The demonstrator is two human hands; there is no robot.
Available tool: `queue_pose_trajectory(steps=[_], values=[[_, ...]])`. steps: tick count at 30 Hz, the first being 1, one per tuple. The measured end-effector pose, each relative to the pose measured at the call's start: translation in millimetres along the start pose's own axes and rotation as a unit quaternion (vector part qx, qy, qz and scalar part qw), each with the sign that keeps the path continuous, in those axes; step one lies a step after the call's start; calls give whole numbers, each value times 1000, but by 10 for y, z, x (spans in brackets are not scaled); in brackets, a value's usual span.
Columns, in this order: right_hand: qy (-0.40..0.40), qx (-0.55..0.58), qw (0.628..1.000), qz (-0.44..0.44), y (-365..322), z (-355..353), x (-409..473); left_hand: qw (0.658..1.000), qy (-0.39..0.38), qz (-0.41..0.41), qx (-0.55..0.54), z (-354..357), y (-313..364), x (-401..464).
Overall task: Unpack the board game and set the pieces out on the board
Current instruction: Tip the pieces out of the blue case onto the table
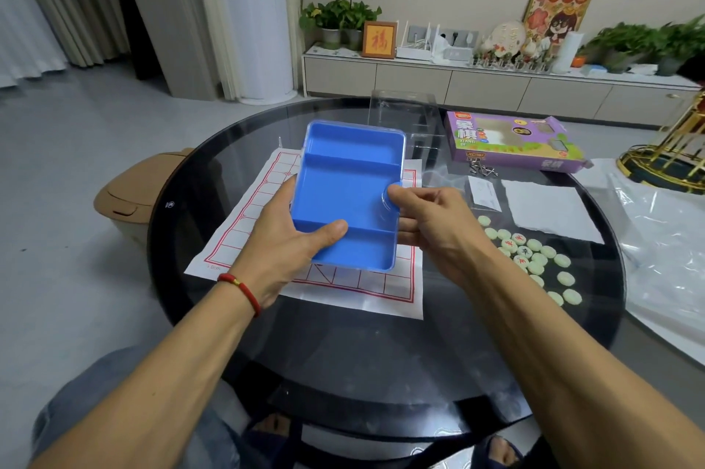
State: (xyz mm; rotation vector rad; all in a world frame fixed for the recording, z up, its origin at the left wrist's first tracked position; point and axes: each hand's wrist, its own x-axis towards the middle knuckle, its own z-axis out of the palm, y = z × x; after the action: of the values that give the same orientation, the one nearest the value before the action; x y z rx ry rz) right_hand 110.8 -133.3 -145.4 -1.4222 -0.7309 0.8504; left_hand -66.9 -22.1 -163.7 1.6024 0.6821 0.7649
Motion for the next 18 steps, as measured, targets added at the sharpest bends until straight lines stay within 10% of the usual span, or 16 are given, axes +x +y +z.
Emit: queue_pose_trajectory(steps=[18], values=[[86, -151, 984, -47, -238, -52, 366, 978, 112, -145, -99, -443, 162, 1386]])
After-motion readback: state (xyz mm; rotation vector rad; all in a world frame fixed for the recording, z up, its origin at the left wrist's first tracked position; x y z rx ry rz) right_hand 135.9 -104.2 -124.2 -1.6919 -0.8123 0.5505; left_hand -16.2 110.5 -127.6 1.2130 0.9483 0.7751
